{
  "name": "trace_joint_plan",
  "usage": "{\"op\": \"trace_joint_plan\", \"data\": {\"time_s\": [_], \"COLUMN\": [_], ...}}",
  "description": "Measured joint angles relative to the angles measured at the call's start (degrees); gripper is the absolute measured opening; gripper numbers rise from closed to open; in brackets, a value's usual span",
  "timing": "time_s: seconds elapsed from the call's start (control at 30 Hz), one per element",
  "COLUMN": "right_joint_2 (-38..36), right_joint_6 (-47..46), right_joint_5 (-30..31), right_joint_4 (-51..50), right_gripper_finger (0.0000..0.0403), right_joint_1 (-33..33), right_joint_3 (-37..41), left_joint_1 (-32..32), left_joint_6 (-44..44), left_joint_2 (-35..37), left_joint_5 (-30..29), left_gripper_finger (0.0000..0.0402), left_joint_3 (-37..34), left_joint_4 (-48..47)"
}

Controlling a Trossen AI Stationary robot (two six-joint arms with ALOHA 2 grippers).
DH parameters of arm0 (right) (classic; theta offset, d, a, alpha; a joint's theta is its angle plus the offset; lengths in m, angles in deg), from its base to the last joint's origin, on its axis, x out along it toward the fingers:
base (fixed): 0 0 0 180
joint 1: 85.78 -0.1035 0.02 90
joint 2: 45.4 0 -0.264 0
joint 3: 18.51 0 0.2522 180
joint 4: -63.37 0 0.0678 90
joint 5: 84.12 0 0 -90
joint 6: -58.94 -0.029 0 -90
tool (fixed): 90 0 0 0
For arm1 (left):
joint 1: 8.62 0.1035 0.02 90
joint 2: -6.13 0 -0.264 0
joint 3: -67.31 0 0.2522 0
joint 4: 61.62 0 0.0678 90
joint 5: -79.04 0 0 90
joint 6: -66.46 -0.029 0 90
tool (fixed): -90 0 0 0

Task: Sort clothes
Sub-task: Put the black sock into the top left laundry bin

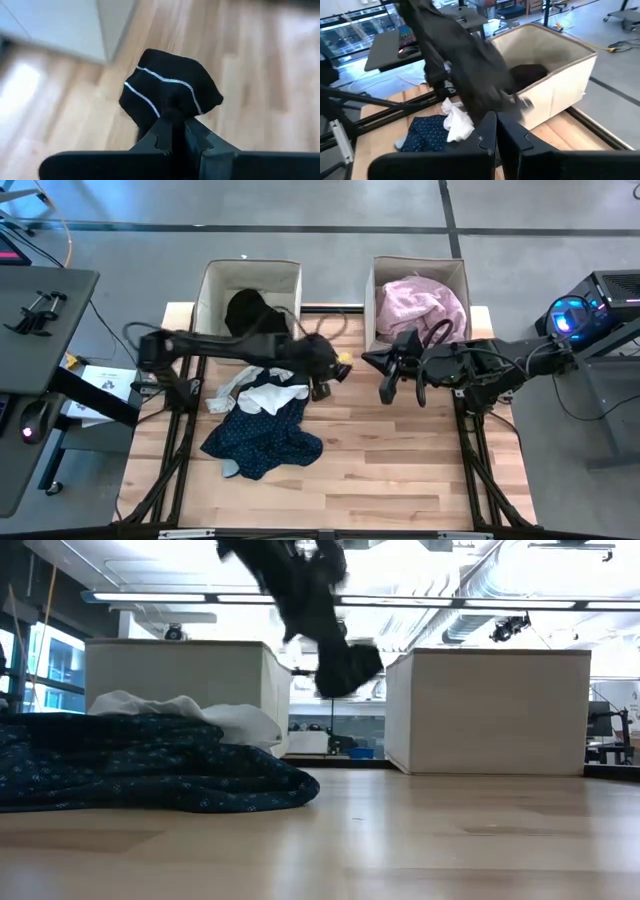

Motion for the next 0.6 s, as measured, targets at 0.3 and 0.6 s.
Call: {"op": "trace_joint_plan", "data": {"time_s": [0.3, 0.6], "right_joint_2": [0.0, 0.0], "right_joint_6": [1.1, 1.1], "right_joint_5": [2.8, 2.8], "right_joint_4": [0.0, 0.1], "right_gripper_finger": [0.0000, 0.0000], "right_joint_1": [1.2, 3.6], "right_joint_3": [0.0, 0.0], "left_joint_1": [0.9, 20.9], "left_joint_6": [0.9, -0.7], "left_joint_2": [22.0, 29.0], "left_joint_5": [-20.0, -23.3], "left_gripper_finger": [0.0001, 0.0001], "left_joint_3": [0.1, -0.1], "left_joint_4": [-4.9, -27.2]}}
